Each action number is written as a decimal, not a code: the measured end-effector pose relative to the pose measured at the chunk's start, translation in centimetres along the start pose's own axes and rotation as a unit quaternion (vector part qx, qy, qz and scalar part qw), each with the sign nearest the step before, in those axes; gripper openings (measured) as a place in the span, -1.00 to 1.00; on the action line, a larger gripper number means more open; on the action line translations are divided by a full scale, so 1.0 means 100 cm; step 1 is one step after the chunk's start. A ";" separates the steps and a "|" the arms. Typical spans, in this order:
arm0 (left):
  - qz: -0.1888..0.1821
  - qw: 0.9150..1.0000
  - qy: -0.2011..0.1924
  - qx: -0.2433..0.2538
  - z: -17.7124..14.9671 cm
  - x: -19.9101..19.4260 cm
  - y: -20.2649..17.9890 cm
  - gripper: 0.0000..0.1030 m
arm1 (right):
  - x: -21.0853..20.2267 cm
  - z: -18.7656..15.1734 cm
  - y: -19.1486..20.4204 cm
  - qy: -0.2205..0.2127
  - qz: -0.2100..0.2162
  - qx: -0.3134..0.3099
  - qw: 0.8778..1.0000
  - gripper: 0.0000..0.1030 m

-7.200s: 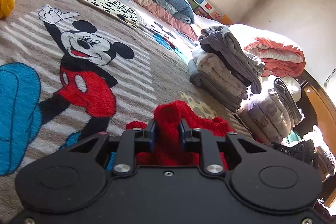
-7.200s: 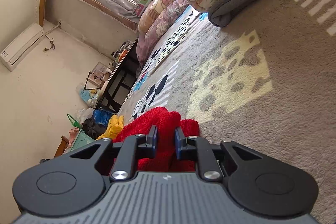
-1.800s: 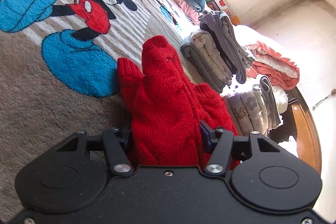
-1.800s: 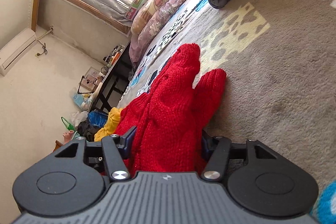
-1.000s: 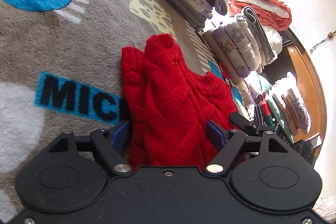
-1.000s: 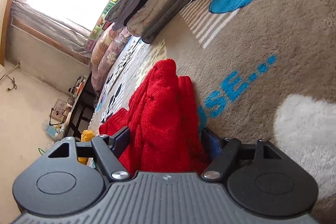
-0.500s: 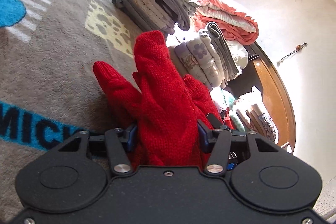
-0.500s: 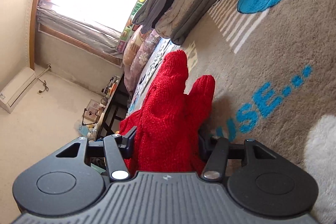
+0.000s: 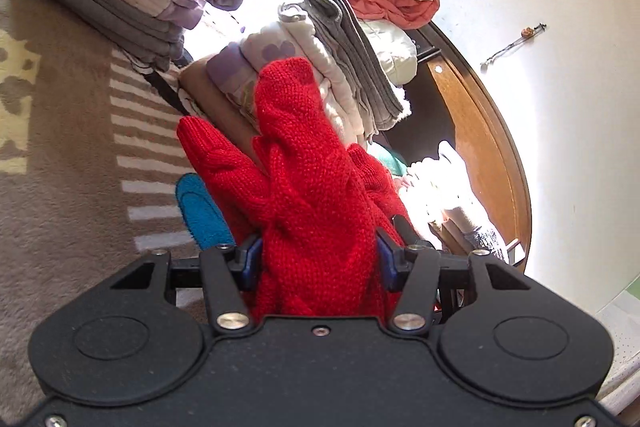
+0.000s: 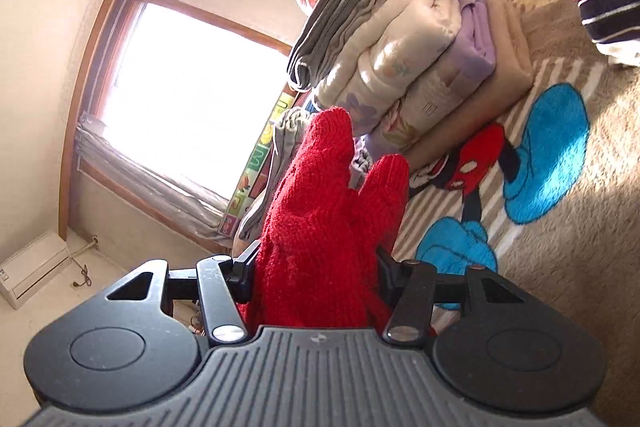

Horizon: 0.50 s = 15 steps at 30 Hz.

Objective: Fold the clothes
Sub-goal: 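Carry the bundle with both grippers beside the folded clothes stacks and release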

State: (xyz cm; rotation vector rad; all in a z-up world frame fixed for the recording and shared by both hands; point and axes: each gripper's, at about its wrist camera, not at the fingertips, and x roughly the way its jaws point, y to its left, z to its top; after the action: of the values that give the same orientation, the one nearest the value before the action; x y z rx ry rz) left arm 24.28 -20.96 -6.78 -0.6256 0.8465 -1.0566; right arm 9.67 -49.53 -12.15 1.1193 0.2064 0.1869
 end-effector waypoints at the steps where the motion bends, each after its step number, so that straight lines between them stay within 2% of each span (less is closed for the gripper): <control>1: -0.007 1.000 0.008 0.006 0.004 0.011 0.000 0.02 | -0.002 0.006 -0.006 -0.015 -0.006 0.004 1.000 0.07; 6: -0.042 0.998 0.045 0.023 0.020 0.060 0.008 0.02 | -0.013 0.022 -0.028 -0.087 -0.036 0.009 0.996 0.07; 10: -0.056 0.996 0.062 0.011 0.027 0.091 0.029 0.02 | -0.015 0.024 -0.045 -0.132 -0.059 0.015 0.989 0.07; 11: -0.051 0.996 0.073 0.000 0.025 0.099 0.039 0.08 | -0.013 0.024 -0.051 -0.136 -0.069 0.021 0.988 0.07; 12: -0.016 0.995 0.096 -0.019 0.021 0.110 0.055 0.13 | -0.010 0.025 -0.056 -0.139 -0.078 0.028 0.987 0.07; 15: 0.010 0.994 0.093 -0.053 0.013 0.110 0.074 0.14 | 0.000 0.026 -0.071 -0.134 -0.136 0.039 0.981 0.20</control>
State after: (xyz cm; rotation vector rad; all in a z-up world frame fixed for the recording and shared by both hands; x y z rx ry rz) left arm 31.61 -28.34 -15.14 -0.6131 1.0743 -1.0676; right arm 10.68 -54.77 -17.45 1.1694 0.1256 -0.2168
